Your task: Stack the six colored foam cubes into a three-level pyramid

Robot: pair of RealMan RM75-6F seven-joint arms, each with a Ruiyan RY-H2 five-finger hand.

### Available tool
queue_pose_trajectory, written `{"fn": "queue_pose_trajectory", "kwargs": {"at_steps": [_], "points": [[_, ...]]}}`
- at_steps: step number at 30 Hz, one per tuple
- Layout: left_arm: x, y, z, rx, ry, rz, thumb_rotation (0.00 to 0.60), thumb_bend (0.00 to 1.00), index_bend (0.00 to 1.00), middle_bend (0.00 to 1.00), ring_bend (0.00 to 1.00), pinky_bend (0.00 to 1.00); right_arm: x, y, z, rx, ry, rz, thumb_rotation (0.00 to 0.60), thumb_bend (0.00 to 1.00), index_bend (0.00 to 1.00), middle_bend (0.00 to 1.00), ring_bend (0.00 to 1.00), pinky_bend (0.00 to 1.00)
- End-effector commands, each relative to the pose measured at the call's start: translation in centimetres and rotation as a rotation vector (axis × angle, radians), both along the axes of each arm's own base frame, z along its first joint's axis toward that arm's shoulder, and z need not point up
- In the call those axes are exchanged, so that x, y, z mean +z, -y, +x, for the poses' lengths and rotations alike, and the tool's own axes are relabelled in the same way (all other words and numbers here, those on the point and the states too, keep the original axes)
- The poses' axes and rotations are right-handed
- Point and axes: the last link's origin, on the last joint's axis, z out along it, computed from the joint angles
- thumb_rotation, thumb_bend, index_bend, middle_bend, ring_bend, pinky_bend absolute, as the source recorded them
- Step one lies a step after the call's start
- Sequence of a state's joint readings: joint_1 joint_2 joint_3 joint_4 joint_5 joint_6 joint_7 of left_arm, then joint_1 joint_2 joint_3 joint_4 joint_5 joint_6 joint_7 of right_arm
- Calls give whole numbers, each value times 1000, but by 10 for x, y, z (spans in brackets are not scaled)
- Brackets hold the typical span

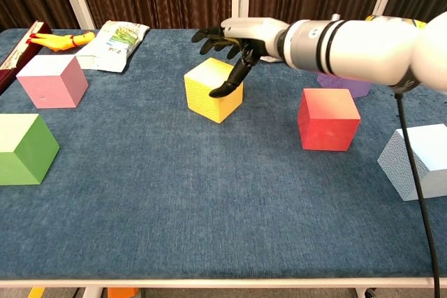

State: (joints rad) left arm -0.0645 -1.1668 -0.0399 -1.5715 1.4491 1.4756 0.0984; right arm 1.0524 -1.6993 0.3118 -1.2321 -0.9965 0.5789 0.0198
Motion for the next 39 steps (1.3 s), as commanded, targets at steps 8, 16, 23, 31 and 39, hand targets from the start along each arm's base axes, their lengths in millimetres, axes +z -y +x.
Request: {"fn": "queue_pose_trajectory", "kwargs": {"at_steps": [8,16,23,31,39], "points": [[0,-1,-3,1,7,-3,600,0,174,148,96,129,-12,3,-3,-26,-27,-51,600,114,0,102,87,125],[-1,-1,-5,6,12,-7,600,0,175,148,96,129,-15,6,-4,-54,-48,-86,600,154,0,121,117,144],[-1,0,-6,7,13,-8,600,0,175,148,96,129,-11,3,-8,-56,-35,-76,600,193,0,146,170,170],[-1,-2,-5,5,9,-11,600,0,175,148,96,129,-2,5,-11,30,-38,-76,600,237,17,169,206,185],[-2,-4,-4,7,5,-15,600,0,175,148,96,129,9,9,-12,188,-81,-63,600,239,31,189,223,207]]}}
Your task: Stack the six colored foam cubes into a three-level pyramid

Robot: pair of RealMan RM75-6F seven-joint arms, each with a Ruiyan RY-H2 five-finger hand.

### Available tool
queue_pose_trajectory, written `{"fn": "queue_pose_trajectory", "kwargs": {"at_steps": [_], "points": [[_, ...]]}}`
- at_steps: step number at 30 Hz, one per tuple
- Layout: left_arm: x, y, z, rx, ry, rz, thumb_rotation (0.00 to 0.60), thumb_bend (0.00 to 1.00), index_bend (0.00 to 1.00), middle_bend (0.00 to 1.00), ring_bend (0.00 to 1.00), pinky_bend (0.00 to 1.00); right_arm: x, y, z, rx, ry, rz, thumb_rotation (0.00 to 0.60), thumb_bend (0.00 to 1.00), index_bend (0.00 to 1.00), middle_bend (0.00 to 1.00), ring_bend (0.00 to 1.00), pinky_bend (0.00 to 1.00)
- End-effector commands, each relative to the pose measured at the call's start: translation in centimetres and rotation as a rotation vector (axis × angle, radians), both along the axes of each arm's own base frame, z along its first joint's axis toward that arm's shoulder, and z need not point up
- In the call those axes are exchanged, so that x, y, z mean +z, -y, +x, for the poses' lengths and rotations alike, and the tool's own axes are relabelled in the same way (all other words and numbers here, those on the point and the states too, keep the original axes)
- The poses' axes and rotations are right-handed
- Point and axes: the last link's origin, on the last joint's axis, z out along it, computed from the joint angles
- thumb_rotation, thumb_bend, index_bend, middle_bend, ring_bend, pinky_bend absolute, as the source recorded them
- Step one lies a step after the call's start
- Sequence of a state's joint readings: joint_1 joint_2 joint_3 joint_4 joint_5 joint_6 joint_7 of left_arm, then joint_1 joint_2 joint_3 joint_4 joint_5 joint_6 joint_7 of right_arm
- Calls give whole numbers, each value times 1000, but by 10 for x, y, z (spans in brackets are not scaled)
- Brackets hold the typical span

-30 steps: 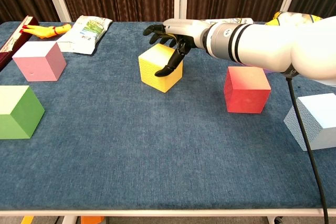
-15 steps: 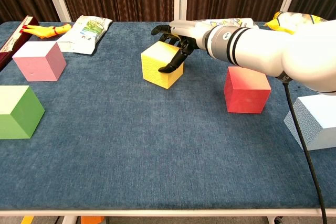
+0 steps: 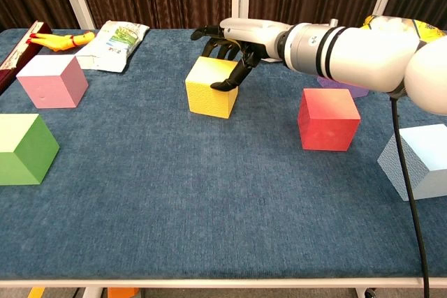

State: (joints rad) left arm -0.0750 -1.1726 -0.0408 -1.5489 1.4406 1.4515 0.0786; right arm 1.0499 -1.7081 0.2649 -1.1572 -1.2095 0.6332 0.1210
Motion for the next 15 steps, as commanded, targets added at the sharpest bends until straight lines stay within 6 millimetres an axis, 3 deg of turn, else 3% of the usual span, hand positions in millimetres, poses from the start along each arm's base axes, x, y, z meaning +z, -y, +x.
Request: {"fn": "queue_pose_trajectory", "kwargs": {"at_steps": [1,8,15], "points": [[0,0,0,1,0,-1,600,0,175,148,96,129,7,7,-7,89,-58,-17,600,239,32,195,229,213],[0,-1,1,2,-1,-2,600,0,175,148,96,129,1,6,-12,123,-95,-11,600,235,34,193,232,217],[0,0,0,6,0,0,600,0,175,148,96,129,-5,4,-8,109,-53,7,600,124,36,178,220,218]]}}
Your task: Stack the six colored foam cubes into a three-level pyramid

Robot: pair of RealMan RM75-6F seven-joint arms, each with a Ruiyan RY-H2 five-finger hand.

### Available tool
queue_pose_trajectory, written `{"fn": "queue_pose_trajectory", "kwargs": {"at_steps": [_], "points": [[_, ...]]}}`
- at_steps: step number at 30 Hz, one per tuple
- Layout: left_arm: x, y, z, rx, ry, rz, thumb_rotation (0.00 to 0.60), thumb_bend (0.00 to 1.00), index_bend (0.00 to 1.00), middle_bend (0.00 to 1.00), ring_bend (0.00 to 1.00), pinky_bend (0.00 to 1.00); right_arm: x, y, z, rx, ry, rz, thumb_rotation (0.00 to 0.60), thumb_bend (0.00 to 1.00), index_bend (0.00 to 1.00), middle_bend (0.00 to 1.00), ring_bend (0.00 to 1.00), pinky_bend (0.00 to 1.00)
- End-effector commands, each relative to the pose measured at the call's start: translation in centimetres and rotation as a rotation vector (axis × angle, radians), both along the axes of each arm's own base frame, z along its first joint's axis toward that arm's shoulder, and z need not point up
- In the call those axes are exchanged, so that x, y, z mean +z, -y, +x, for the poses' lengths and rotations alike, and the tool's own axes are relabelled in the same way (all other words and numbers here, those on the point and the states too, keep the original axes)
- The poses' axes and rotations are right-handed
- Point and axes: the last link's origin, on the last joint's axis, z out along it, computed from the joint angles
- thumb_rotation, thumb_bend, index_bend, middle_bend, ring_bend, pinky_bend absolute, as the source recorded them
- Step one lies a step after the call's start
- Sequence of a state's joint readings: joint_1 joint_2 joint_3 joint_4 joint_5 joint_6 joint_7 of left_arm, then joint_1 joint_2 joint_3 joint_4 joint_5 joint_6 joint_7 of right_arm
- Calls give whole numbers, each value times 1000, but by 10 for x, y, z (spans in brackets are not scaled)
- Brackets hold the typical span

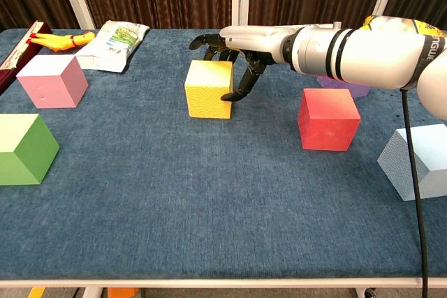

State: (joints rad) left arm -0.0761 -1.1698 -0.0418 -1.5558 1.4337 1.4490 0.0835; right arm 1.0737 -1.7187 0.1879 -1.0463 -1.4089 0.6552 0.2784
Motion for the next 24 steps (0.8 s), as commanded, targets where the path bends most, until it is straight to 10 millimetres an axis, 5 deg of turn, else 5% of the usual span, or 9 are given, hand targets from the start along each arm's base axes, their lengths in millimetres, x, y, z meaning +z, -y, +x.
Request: {"fn": "queue_pose_trajectory", "kwargs": {"at_steps": [1,9,24], "points": [[0,0,0,2,0,-1,600,0,175,148,96,129,-3,-1,2,1,12,7,600,124,36,181,220,218],[0,-1,-1,1,1,-1,600,0,175,148,96,129,-8,1,5,-13,20,-5,600,172,36,204,223,234],[0,0,-3,-2,3,-2,600,0,175,148,96,129,-13,0,21,-92,88,-63,600,327,81,300,378,363]]}}
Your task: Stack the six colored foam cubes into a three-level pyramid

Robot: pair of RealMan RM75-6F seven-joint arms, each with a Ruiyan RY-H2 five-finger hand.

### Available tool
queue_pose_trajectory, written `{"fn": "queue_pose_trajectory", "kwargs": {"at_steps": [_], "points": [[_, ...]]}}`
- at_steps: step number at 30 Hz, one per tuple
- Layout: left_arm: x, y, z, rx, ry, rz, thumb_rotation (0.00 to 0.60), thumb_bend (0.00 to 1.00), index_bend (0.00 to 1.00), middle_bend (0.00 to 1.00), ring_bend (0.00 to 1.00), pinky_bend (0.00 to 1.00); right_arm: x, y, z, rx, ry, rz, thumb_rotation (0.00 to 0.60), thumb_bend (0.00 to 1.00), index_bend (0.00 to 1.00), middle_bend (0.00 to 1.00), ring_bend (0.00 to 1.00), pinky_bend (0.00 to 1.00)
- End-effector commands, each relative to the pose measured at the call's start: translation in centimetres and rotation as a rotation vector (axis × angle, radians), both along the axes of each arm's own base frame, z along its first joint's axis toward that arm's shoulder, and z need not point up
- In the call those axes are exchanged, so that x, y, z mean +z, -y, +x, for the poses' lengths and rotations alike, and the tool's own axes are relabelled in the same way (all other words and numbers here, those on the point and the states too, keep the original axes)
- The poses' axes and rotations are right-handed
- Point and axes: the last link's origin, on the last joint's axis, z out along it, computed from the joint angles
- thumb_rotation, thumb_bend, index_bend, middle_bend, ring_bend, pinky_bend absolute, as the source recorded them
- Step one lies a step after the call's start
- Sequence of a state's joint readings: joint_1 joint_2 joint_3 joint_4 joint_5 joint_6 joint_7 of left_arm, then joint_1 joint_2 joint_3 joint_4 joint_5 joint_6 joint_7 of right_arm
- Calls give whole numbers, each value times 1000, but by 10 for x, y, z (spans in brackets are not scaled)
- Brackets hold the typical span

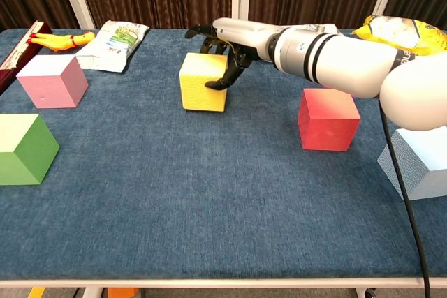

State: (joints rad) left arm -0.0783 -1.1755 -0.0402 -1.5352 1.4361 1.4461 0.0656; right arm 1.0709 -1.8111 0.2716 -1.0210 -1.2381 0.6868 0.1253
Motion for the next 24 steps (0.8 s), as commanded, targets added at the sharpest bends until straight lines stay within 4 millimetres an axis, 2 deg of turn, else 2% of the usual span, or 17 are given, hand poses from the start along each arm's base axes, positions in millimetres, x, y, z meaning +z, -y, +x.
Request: {"fn": "queue_pose_trajectory", "kwargs": {"at_steps": [1,19,24], "points": [[0,0,0,-2,1,0,600,0,175,148,96,129,0,-4,6,2,8,2,600,327,81,300,378,363],[0,0,1,-5,-1,-2,600,0,175,148,96,129,-10,4,17,-12,-46,-35,600,327,82,295,369,362],[0,1,0,0,2,1,600,0,175,148,96,129,-13,3,13,-6,-76,-25,600,322,45,271,295,304]]}}
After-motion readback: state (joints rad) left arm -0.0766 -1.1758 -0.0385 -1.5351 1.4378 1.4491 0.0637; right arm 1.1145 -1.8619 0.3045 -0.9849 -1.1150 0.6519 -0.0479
